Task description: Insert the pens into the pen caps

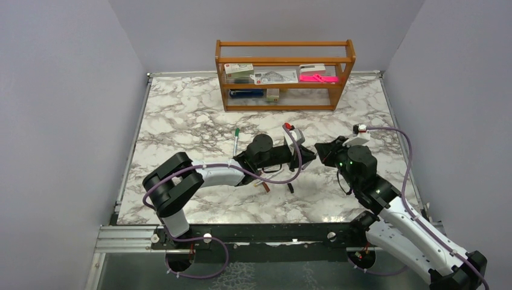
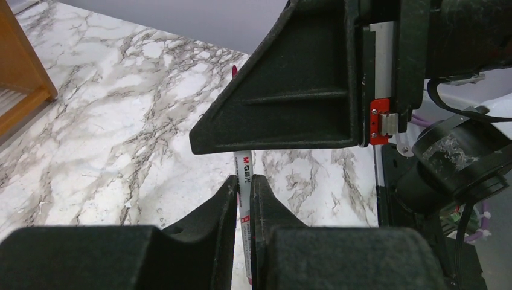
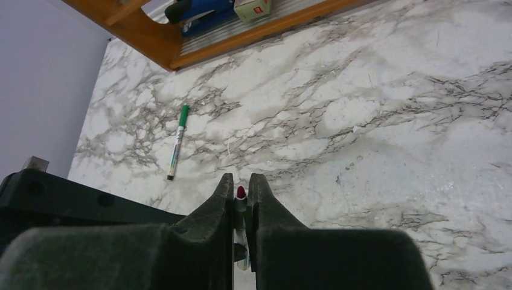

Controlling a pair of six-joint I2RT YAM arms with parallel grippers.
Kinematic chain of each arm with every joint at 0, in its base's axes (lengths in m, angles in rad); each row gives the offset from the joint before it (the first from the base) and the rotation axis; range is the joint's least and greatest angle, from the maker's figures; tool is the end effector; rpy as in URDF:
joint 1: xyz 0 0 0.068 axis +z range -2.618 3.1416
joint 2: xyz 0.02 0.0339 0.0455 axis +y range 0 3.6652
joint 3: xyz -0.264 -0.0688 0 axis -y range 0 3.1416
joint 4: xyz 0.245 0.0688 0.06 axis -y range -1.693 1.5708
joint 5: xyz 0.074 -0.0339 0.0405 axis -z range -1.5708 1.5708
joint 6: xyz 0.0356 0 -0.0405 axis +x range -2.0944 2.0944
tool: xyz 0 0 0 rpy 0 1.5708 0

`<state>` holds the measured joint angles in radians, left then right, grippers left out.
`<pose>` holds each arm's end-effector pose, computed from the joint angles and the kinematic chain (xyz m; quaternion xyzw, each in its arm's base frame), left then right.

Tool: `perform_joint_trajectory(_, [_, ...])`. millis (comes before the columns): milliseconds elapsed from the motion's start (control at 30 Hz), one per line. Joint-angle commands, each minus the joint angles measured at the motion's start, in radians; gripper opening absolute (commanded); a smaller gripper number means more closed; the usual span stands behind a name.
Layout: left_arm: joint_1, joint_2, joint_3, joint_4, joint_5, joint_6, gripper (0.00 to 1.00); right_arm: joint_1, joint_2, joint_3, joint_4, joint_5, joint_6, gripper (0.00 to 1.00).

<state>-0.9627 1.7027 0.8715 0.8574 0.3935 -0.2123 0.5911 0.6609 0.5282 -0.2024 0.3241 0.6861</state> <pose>0.2008 -0.3123 0.2375 0.3811 0.5854 -0.5029 0.5091 0.1426 0.0820 0.2672 0.1316 0.7991 0.2352 0.5374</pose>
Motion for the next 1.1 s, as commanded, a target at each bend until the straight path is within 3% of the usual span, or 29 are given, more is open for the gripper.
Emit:
perform_joint_trajectory(0, [-0.004,-0.044,-0.014,0.075,0.033,-0.010,0.00,-0.007,0.010,-0.001,0.012,-0.016,-0.011,0.01])
perform_joint_trajectory(100, [-0.004,-0.034,-0.018,0.075,0.043,0.002,0.03,-0.007,0.007,-0.003,0.021,-0.036,-0.018,0.01])
perform_joint_trajectory(300, [-0.004,-0.008,0.003,0.074,0.082,-0.018,0.32,-0.007,0.011,-0.008,0.051,-0.085,-0.035,0.01])
perform_joint_trajectory(567, [-0.004,0.036,0.029,0.075,0.089,-0.030,0.34,-0.007,-0.002,-0.029,0.087,-0.128,-0.032,0.01])
perform_joint_trajectory(800, [-0.004,0.075,0.040,0.096,0.099,-0.062,0.30,-0.007,-0.058,-0.062,0.146,-0.178,-0.039,0.01])
perform_joint_trajectory(1000, [0.000,0.081,0.041,0.096,0.105,-0.066,0.03,-0.006,-0.070,-0.069,0.135,-0.165,-0.037,0.01])
perform_joint_trajectory(1067, [0.005,0.074,0.037,0.096,0.104,-0.070,0.00,-0.007,-0.072,-0.070,0.129,-0.154,-0.038,0.03])
